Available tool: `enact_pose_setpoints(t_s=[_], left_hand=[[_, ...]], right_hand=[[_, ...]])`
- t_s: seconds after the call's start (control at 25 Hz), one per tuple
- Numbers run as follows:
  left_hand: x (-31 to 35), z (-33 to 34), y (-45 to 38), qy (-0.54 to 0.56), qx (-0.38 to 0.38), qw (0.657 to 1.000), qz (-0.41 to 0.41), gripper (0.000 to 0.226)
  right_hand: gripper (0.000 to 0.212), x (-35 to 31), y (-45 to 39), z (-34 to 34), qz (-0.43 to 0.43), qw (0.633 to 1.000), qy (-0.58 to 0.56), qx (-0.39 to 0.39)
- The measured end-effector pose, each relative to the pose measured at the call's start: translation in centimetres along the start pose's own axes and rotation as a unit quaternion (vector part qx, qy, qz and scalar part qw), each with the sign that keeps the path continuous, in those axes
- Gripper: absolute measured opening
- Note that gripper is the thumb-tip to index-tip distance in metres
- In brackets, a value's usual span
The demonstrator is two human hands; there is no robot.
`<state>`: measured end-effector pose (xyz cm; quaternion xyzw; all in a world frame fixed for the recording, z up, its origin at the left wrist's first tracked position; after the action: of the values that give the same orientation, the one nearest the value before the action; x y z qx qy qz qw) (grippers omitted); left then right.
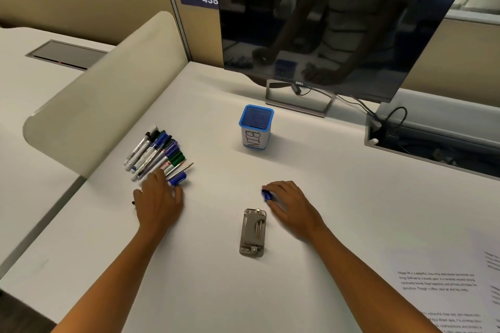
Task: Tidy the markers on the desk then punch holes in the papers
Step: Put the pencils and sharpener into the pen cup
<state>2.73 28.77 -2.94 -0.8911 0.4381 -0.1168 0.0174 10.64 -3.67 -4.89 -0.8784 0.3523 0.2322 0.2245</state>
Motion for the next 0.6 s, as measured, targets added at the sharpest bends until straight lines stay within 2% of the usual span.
enact_pose_setpoints(t_s=[0.2,0.36,0.48,0.6], left_hand=[[0.0,0.2,0.0,-0.043,0.053,0.997,0.027,0.056],[-0.2,0.6,-0.6,-0.061,0.054,0.997,0.013,0.075],[-0.4,0.7,-1.2,-0.064,0.052,0.997,0.009,0.077],[-0.4,0.6,-1.9,-0.055,0.05,0.997,0.0,0.068]], right_hand=[[0.028,0.0,0.0,0.1,0.008,1.0,-0.005,0.012],[0.026,-0.1,0.0,-0.1,0.012,1.0,-0.011,0.016],[0.026,-0.2,0.1,-0.3,0.018,0.999,-0.017,0.022],[0.026,-0.3,0.1,-0.3,0.019,0.999,-0.021,0.025]])
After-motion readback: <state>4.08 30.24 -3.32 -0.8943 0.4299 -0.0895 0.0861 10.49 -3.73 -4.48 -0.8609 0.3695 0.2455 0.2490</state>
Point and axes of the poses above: each hand's wrist, its own y-axis away from the middle knuckle, its own z-axis out of the palm, x = y × z, the point moved 3 cm from there along -y, towards the middle knuckle, and after that the axes turned 6 degrees about -z, right-handed, at the moved point
